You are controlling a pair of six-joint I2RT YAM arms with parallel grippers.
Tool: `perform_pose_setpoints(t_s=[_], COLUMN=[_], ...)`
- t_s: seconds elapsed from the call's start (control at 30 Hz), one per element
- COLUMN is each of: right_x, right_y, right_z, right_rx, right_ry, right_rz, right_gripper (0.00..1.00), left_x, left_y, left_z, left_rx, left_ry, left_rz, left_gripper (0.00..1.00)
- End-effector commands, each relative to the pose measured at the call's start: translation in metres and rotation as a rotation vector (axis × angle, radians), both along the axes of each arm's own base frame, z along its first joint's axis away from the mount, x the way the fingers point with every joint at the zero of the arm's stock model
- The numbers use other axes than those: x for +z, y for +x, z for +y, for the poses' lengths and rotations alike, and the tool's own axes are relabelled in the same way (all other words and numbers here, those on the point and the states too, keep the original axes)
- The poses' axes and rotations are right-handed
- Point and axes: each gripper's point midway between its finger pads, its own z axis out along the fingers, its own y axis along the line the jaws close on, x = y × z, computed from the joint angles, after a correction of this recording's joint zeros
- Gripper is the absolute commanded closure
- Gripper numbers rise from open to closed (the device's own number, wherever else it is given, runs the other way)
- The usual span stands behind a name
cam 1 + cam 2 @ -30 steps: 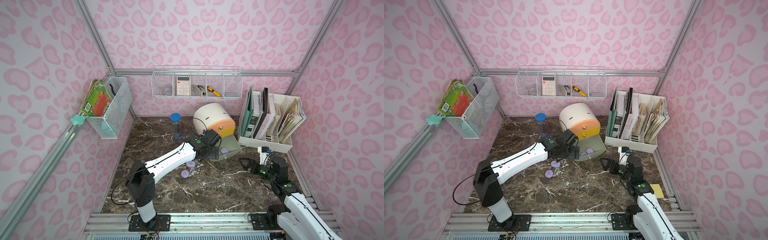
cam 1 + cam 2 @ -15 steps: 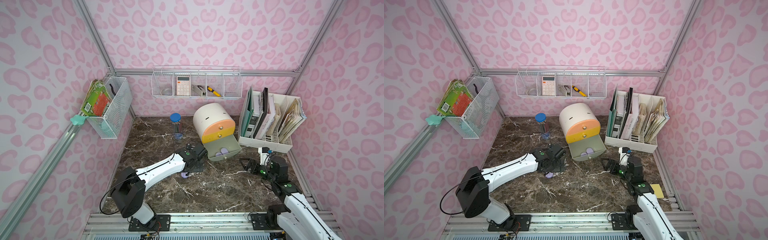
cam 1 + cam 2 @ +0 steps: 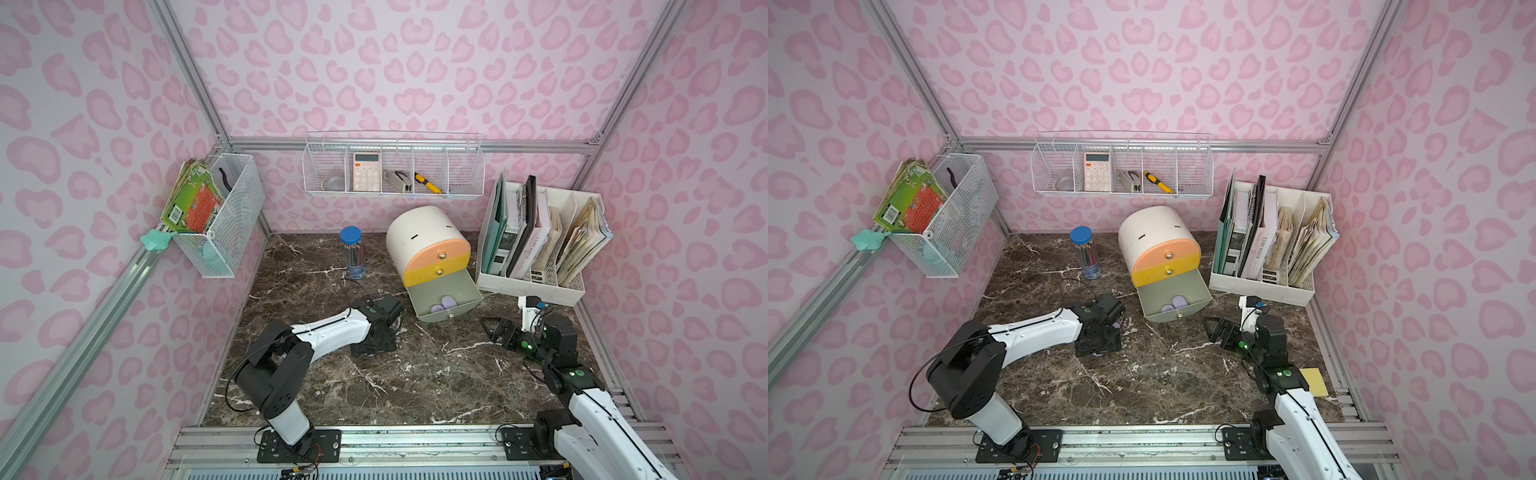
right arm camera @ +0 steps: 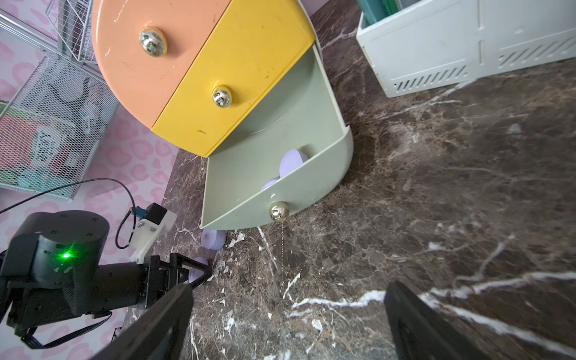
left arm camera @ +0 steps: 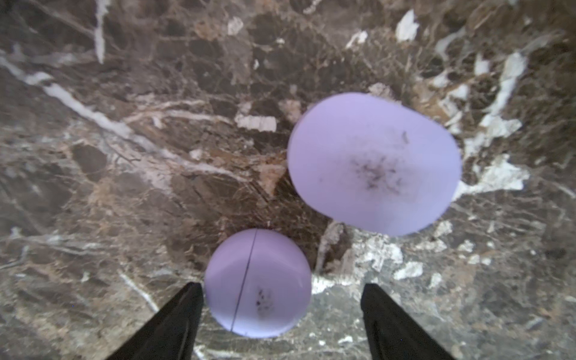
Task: Put the bluetooth earphones in the drawer according to color
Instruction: Pick up the Bluetooth earphone from the center of the board.
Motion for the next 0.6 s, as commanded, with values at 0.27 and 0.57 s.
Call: perform_pose_setpoints(t_s=[0.27,0.57], right_x=[-0.001,-0.0013], right_y=[-0.0027,-0.003], right_z=[-0.0032,-0.0043], right_rx=[-0.005,-0.008], right_ry=[0.001,0.007], right_rz=[-0.005,-0.007], right_gripper=[0.01,0.01], left_x=[-0.0102,-0.0051], left_y=[-0.0006,-0.0005], left_z=[-0.0007,-0.004], left_rx=[0.005,-0.022], left_ry=[0.007,0.021], left_rz=[0.031,0.03], left_gripper=[0.37,0.57])
